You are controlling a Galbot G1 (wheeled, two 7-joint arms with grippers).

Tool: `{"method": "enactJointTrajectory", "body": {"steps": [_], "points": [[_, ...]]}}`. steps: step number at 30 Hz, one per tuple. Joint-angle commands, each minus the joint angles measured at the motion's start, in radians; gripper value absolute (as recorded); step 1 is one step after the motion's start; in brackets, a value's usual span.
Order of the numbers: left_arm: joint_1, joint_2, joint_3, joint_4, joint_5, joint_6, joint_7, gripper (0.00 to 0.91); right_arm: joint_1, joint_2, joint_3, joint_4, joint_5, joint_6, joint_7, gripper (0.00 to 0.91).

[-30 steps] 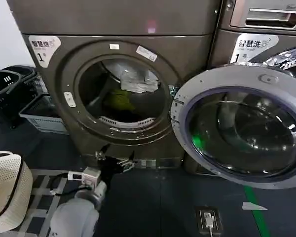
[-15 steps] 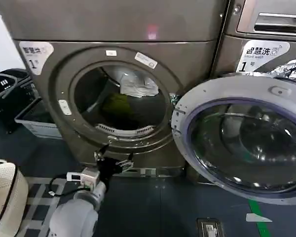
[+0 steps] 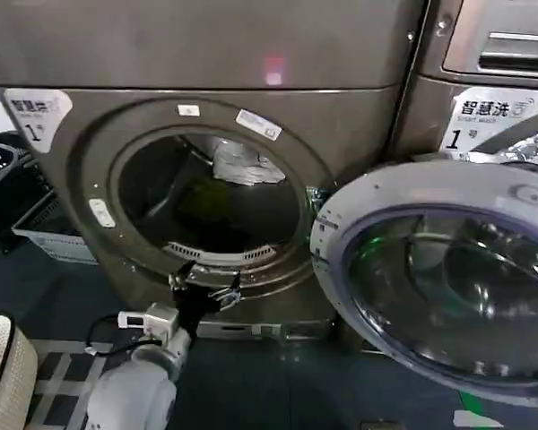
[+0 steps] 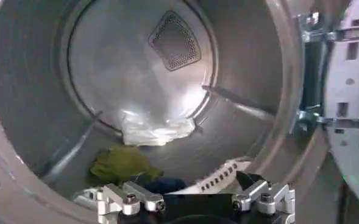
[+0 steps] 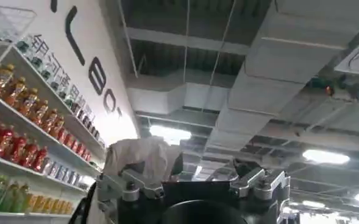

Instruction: Grasp the clothes from the dryer.

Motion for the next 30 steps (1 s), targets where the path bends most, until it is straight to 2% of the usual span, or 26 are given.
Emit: {"method": "enactJointTrajectory", "body": {"steps": [1,17,30], "points": [[0.0,-0.001,0.001,0.001,0.0,0.049,0.0,0.907,0.0,0.0,0.0,-0.002,-0.001,0.0,0.0,0.907],[-0.038,-0.007,-0.002,0.045,0.013,0.049,-0.026,0.907,0.001,0.004,-0.003,-0.003,-0.003,0.013,0.005,0.907],[-0.27,-0.018,-0.031,0.314,0.032,0.014,-0.052,0.907,0.007,-0.004,-0.027,0.013,-0.003,0.015,0.001,0.907]]}}
